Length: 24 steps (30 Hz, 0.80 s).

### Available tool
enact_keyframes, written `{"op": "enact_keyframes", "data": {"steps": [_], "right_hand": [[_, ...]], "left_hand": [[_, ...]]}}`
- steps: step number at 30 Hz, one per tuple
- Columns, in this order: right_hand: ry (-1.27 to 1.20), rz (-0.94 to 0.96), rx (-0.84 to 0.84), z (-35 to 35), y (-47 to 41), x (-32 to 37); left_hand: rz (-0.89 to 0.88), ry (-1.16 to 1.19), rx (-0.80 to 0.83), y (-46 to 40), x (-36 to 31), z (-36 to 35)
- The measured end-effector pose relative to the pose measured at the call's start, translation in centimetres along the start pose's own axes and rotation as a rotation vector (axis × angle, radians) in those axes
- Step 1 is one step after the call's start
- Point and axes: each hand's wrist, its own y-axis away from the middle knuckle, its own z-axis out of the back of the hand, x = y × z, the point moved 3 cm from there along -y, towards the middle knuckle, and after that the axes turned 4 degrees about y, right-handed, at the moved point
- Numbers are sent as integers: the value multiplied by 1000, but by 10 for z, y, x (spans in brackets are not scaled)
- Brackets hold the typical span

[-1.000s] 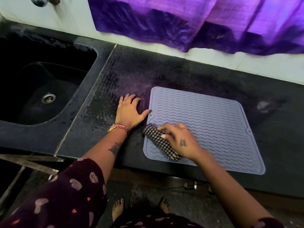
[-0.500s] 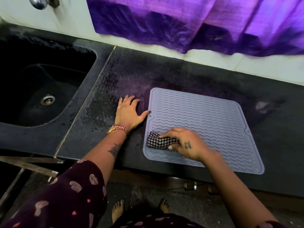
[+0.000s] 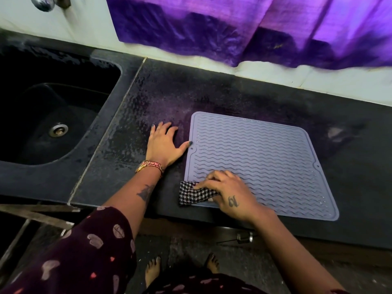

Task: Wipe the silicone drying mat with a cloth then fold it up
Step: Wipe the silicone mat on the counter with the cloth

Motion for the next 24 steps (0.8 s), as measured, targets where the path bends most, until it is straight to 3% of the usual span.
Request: {"op": "enact_keyframes", "data": {"steps": [7,13,17,20,24], "right_hand": [[-166,-81,75,18,17,-43],[-365,-169,-214,36,19,-54],[-242,-83,-48,11,10,-14],[-41,-26,-50,-4,13,0],[-92,-31,-23,0,19,-12]], "left_hand": [[-3,-5,1,0,-1,1],[-1,-6,6,-1,-2,1],[-1,-7,-4,0,-3,1],[-3,-15,-4,1,-3,2],[-8,-25,-2,1,-3,2]]}}
